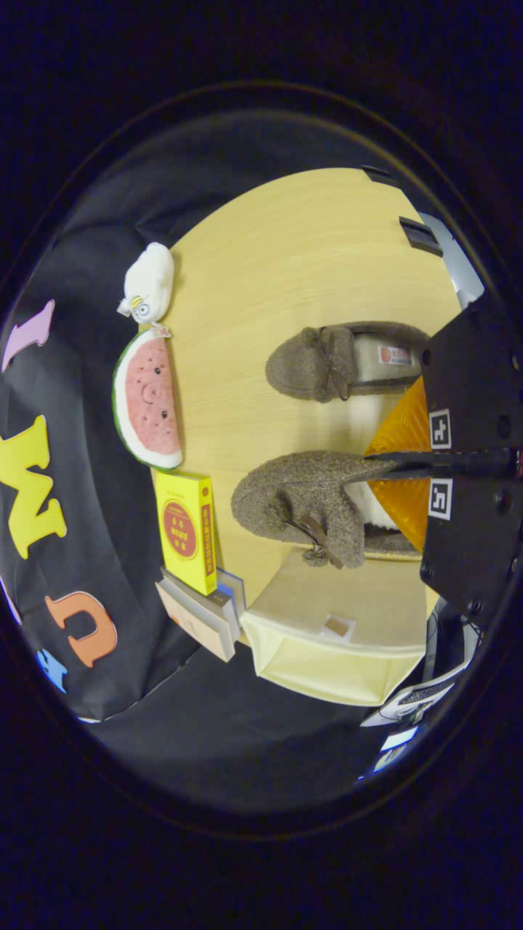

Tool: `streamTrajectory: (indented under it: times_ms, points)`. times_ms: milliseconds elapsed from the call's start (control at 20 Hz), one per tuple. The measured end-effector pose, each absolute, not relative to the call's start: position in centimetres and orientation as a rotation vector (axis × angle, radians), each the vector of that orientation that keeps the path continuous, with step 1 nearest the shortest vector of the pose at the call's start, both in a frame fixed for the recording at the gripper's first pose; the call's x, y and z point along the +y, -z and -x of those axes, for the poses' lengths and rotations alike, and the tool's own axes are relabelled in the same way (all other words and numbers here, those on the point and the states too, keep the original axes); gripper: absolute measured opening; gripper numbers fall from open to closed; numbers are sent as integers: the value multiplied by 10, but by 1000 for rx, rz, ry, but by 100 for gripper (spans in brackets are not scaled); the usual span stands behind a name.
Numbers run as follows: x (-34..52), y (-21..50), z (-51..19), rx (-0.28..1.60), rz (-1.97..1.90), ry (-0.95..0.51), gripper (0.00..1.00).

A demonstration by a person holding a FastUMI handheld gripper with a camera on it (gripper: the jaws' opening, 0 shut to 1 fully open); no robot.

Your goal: Open the storage box then place both shoes into the box .Put the left shoe in first, then the right shoe, with the right side of both shoes facing outward in a uniform manner.

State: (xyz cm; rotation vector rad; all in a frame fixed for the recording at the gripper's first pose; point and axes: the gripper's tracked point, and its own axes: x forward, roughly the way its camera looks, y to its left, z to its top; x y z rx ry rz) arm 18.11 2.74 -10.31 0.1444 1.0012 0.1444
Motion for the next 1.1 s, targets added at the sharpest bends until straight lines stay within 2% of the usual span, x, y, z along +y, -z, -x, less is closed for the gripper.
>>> streamTrajectory:
  times_ms: [200,400,700,1100]
  points:
    - [86,40,-165,966,-219,-236,0]
    - [147,18,-162,940,-214,-286,0]
    - [244,59,-162,998,-192,-332,0]
    - [305,162,-181,1101,-183,-213,0]
